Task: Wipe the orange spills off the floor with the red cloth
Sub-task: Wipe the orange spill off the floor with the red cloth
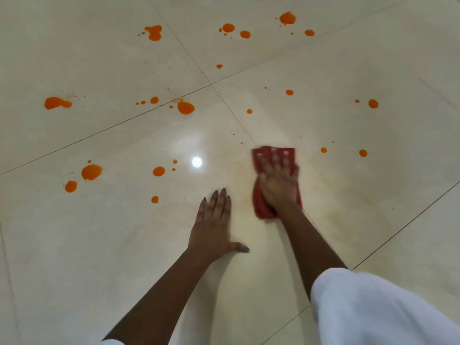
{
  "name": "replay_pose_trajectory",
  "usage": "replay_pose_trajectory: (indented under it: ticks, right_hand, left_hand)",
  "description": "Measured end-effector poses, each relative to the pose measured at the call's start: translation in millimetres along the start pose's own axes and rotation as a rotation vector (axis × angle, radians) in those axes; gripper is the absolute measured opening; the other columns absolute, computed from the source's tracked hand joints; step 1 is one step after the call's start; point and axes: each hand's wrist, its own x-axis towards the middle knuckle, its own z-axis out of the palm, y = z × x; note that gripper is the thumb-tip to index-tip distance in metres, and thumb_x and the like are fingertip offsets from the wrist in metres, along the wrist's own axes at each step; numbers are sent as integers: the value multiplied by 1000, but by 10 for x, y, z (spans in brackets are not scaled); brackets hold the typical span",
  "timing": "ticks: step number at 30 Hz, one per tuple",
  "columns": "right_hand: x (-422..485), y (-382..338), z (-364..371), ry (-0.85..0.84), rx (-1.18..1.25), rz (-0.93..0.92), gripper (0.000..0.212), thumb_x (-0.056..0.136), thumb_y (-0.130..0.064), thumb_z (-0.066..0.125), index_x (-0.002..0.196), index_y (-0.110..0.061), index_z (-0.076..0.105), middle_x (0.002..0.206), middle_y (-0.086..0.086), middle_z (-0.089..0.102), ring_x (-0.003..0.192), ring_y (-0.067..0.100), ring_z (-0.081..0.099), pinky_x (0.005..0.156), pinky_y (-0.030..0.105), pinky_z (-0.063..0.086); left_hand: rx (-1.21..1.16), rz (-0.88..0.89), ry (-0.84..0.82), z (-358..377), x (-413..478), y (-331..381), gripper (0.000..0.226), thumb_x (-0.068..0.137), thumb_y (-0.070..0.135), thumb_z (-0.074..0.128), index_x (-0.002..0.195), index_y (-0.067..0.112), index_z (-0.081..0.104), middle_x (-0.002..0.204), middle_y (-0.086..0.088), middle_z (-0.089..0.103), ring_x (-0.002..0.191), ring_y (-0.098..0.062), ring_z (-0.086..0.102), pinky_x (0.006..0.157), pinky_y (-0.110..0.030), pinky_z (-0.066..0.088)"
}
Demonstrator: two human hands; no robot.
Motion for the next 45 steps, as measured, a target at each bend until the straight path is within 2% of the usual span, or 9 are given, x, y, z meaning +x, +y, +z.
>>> replay_pose_trajectory:
  ticks: [3,8,15,20,24,31,37,40,45]
  right_hand:
    - [-387,-260,153,-34,14,-260,57,89,-39,14,146,-39,12,158,-4,-1,144,25,-7,112,51,-4]
    - [-448,311,62,-25,-4,-60,59,86,-42,12,145,-39,18,157,-5,3,145,23,-3,113,52,1]
    - [-560,-514,184,-71,-6,-365,53,94,-37,19,146,-37,14,157,-4,-3,144,27,-7,114,55,1]
    - [-1014,-570,401,33,-18,-457,53,85,-36,32,138,-35,35,149,3,35,137,33,29,105,58,23]
    - [-802,-1027,397,-48,-34,-586,57,84,-38,25,139,-38,35,152,0,29,141,30,22,109,55,14]
    - [-670,-1111,352,26,-46,-271,58,84,-35,26,141,-32,36,152,5,29,140,33,24,106,61,21]
    - [-728,-1994,449,-40,-56,-685,54,86,-35,28,139,-36,38,152,0,29,141,30,23,109,58,17]
    - [-144,-1931,340,-89,-127,-508,51,96,-34,24,146,-39,13,158,-5,3,145,24,-2,112,54,2]
    - [-736,-1812,451,-21,-26,-375,55,87,-34,30,141,-31,36,151,5,32,139,34,25,106,62,20]
  left_hand:
    - [46,-6,12,-55,-2,5,131,52,92,16,148,3,6,157,-14,-5,145,-28,-3,116,-43,-9]
    - [-28,-1,-12,9,23,-31,125,54,92,24,134,-2,45,145,-19,40,136,-30,25,109,-46,14]
    - [-38,-147,0,26,-293,-202,126,61,93,14,144,-1,25,154,-18,20,143,-29,13,113,-44,1]
    - [-88,-343,34,159,-756,-723,122,64,92,13,143,-1,23,153,-19,21,142,-31,10,112,-46,1]
    - [-160,-455,57,206,-900,-957,129,59,95,12,145,-1,22,155,-17,11,144,-29,4,113,-48,1]
    - [-123,-529,83,112,-1000,-1161,140,39,97,-5,147,8,-12,155,-11,-23,135,-19,-33,109,-40,-23]
    - [-153,-530,93,109,-1076,-1399,136,41,97,-12,142,6,-17,149,-6,-27,137,-21,-29,110,-42,-20]
    - [-84,-500,39,76,-1077,-1495,135,44,92,0,145,5,-16,151,-8,-30,137,-21,-32,110,-44,-20]
    - [-82,-470,30,120,-1083,-1501,130,51,94,6,141,3,-15,152,-10,-20,142,-24,-18,111,-40,-21]
